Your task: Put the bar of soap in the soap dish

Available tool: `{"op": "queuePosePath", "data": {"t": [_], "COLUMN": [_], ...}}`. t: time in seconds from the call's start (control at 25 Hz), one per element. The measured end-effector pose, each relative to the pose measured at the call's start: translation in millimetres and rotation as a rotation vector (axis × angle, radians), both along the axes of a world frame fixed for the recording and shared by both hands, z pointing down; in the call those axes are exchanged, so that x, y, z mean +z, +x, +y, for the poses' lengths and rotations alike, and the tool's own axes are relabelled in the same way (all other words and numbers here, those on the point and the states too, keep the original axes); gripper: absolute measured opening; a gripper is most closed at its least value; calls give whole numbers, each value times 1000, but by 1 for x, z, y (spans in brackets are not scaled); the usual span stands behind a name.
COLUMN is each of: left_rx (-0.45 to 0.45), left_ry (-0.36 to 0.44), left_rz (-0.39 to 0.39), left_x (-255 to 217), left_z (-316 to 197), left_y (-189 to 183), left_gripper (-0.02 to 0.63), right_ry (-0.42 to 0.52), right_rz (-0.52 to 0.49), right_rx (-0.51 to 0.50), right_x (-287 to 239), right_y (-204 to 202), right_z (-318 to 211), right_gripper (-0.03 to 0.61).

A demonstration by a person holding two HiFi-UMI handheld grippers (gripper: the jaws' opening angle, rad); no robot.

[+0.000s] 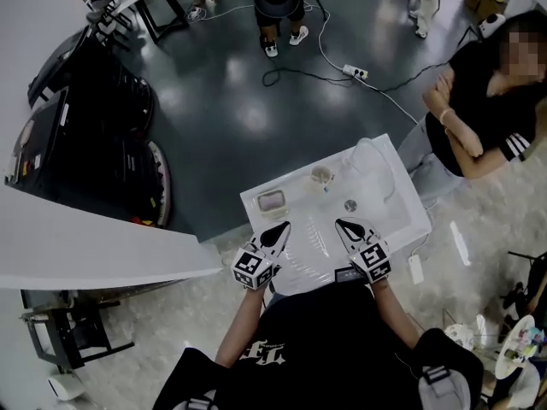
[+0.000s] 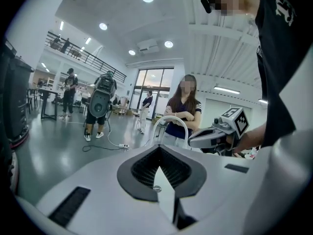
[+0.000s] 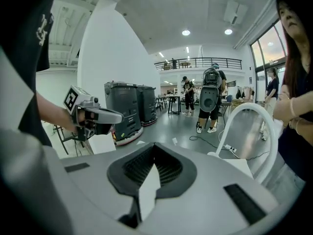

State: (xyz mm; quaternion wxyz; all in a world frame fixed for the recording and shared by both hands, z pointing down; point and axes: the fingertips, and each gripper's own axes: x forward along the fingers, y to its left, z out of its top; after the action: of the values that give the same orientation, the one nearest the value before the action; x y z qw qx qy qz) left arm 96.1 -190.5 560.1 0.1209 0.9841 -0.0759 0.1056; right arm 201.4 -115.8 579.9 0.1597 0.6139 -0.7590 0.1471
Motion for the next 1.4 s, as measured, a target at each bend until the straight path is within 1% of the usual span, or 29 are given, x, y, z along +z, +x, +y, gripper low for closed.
{"op": "queuePosePath", "data": {"t": [0.16, 0.28, 0.36, 0.56, 0.72, 1.12, 1.4], "left_rx": [1, 48, 53, -4, -49, -74, -78], "left_ry": [-1, -7, -1, 45, 36, 39, 48], "left_rz": [-1, 7, 6, -15, -8, 0, 3], "left_x": [0, 0, 0, 0, -1, -6, -9], "left_z": [3, 8, 8, 7, 3, -5, -8], "left_y": [-1, 3, 4, 0, -4, -14, -15], "left_gripper": [9, 8, 8, 8, 8, 9, 8], "right_ry": [16, 26, 28, 32, 30, 27, 30], "right_rz": [-19, -34, -33, -30, -31, -3, 2], "right_rx": [22, 26, 22, -7, -28, -51, -61], "right_x": [-4, -6, -4, -4, 1, 4, 2], "right_y": [1, 2, -1, -11, -16, -12, -16], "right_z": [2, -3, -7, -11, -14, -27, -24], "right_gripper": [8, 9, 8, 9, 8, 8, 8]}}
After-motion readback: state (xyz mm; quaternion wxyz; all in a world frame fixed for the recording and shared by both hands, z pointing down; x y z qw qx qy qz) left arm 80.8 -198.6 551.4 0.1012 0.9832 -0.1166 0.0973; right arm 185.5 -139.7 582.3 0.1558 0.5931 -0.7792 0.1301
